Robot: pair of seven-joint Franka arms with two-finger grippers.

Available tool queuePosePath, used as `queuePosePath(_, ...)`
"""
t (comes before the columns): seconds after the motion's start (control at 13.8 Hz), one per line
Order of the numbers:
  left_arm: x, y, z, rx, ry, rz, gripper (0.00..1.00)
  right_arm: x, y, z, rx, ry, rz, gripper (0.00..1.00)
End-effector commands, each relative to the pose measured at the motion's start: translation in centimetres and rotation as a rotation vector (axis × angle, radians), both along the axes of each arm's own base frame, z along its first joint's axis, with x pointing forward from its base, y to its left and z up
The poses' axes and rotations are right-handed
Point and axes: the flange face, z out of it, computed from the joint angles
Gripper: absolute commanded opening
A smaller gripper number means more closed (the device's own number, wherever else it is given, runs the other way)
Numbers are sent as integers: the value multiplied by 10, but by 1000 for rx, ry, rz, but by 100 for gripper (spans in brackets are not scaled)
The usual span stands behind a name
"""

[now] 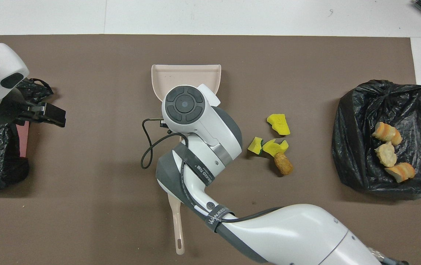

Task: Sweep and dump trash in bin
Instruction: 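Bring the empty dustpan back and set it on the table center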

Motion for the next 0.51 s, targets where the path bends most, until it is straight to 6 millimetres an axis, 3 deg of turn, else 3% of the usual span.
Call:
queuePosePath(0.0, 0, 2, 2, 16, 1, -14, 100, 5, 12, -17, 16, -18, -5, 0)
queuePosePath(0.22, 1, 0, 2, 14, 0, -17, 100, -1, 15, -31, 34, -23, 6, 37)
queuePosePath(0.36, 2, 0, 2, 8, -9, -14, 100, -6, 11, -23, 8, -11, 25, 88)
queuePosePath(0.43, 2, 0, 0, 8, -9, -14, 100, -16, 6, 0, -8, -6, 40, 100)
